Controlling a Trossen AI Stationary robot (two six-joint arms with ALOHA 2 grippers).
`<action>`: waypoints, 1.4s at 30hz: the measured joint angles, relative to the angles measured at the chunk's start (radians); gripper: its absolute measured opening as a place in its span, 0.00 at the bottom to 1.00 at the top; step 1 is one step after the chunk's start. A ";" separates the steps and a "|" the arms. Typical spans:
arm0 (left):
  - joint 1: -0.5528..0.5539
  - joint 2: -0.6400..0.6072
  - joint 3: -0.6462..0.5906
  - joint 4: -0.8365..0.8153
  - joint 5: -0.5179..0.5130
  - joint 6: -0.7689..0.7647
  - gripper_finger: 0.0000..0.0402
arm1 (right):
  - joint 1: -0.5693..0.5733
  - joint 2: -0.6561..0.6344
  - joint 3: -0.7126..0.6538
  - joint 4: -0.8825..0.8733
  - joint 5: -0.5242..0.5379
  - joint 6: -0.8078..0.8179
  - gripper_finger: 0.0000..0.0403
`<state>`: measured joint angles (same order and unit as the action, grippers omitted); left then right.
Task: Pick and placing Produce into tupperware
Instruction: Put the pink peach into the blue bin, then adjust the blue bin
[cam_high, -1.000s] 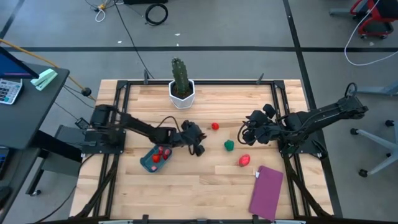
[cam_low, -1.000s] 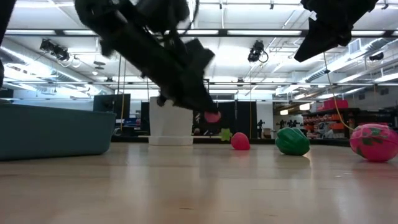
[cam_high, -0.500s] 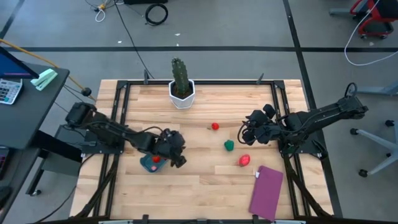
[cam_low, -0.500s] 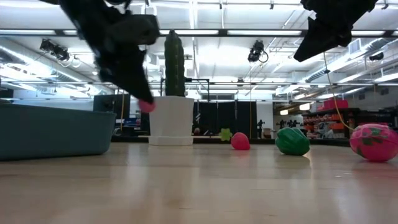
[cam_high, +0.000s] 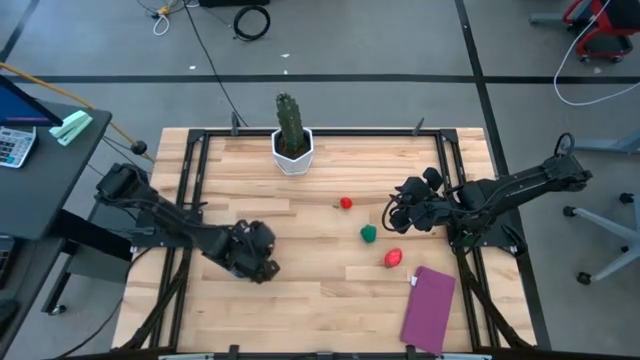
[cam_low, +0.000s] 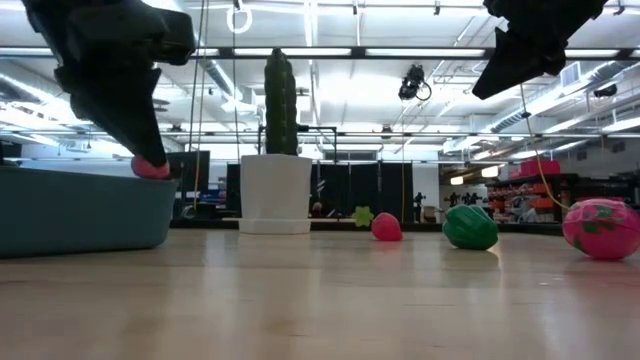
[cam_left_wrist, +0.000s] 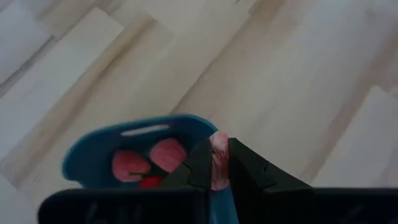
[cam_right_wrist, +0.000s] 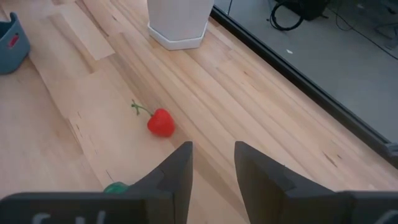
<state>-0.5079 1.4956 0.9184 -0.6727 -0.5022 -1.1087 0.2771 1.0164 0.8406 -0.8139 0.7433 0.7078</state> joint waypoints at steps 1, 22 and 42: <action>-0.004 0.000 0.000 0.003 0.000 -0.003 0.10 | 0.000 0.000 0.000 0.000 0.000 0.000 0.31; -0.002 0.010 -0.009 -0.085 0.054 -0.058 0.32 | 0.000 0.000 0.000 0.000 0.000 0.000 0.31; 0.062 0.010 -0.010 -0.091 0.056 -0.047 0.12 | 0.000 0.000 0.000 0.003 -0.001 -0.001 0.31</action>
<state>-0.4461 1.5059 0.9085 -0.7633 -0.4459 -1.1557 0.2771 1.0164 0.8406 -0.8107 0.7425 0.7072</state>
